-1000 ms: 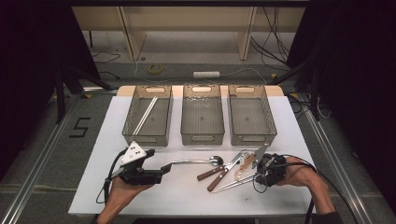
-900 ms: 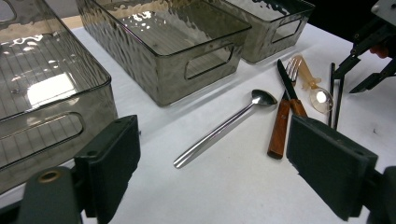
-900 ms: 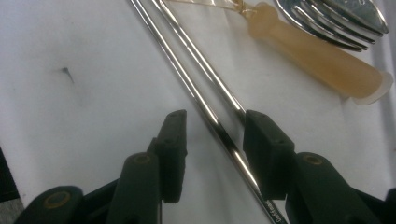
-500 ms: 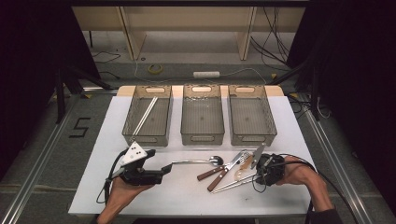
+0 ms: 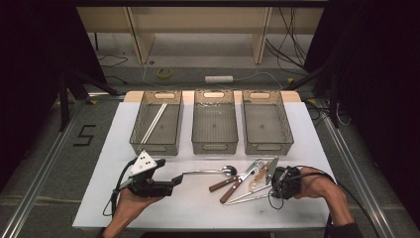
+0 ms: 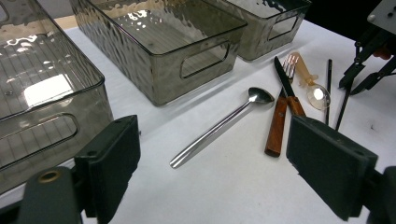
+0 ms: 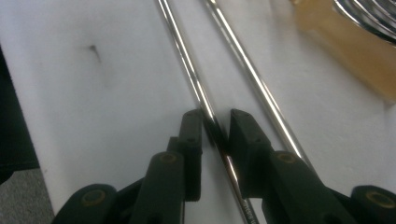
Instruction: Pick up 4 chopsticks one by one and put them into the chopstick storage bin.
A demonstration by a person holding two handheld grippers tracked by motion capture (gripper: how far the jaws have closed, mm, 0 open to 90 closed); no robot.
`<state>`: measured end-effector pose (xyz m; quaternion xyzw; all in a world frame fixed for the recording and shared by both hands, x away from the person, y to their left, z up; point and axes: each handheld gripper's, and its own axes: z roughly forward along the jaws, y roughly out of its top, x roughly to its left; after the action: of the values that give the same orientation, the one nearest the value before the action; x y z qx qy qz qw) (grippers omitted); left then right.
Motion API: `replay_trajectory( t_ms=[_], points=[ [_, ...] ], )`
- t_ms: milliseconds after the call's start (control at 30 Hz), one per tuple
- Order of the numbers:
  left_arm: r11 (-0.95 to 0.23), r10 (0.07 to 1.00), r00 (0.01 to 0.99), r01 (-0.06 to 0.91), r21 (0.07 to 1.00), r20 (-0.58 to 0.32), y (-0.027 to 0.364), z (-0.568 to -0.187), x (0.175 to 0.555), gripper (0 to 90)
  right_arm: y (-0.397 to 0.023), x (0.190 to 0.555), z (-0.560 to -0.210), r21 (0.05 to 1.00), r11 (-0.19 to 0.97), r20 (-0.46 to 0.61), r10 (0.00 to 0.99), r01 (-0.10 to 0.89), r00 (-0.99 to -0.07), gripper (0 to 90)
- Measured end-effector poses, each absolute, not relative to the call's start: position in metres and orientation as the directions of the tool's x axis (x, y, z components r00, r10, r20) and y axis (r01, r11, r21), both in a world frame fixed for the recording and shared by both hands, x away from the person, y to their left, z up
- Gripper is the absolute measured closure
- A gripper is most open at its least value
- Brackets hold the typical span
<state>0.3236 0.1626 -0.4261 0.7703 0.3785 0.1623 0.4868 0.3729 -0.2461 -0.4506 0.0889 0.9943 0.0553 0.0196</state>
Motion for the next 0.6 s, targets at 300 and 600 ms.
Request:
replay_trajectory(
  t_ms=[300, 600],
  points=[
    [-0.244, 0.742, 0.661, 0.425, 0.871, -0.115, 0.163, -0.426, 0.324, 17.2, -0.247, 0.366, -0.451, 0.103, 0.989, -0.023, 0.108, 0.105, -0.994, 79.8],
    [-0.255, 0.738, 0.666, 0.426, 0.868, -0.110, 0.162, -0.426, 0.324, 17.2, -0.248, 0.360, -0.452, 0.102, 0.993, 0.026, 0.062, 0.064, -0.998, 84.2]
  ],
)
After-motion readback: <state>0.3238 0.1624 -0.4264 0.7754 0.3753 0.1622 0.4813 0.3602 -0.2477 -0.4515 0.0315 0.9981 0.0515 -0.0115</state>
